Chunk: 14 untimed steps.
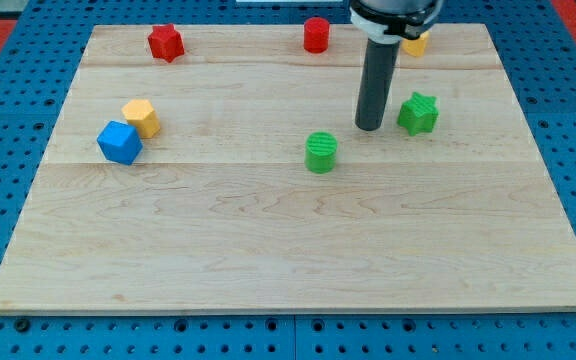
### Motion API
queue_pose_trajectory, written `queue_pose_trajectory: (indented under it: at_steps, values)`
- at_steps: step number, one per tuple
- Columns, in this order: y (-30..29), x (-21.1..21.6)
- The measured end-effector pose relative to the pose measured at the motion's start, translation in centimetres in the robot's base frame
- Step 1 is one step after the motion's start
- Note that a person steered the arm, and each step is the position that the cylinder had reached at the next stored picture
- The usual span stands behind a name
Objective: Move the green circle towards the bottom center of the board
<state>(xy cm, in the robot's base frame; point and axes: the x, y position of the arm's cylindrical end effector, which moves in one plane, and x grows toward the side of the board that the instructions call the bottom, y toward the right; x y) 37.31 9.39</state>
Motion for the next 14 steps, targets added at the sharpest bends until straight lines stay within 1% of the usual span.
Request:
queue_pose_trajectory:
  at_steps: [1,2,3,5,6,7,9,10,11,12,13,14]
  values:
    - [1.6,-2.7]
    - [3.6,-2.5]
    - [3.5,-2.5]
    - [1.1,-2.1]
    - [-1.7,0.9]
    - [-3.9,1.1]
    - [-4.2,1.1]
    - [-6.4,3.6]
    - [-6.7,6.9]
    - [-6.9,8.5]
    - [-4.0,9.6]
    - [-6.6,12.3]
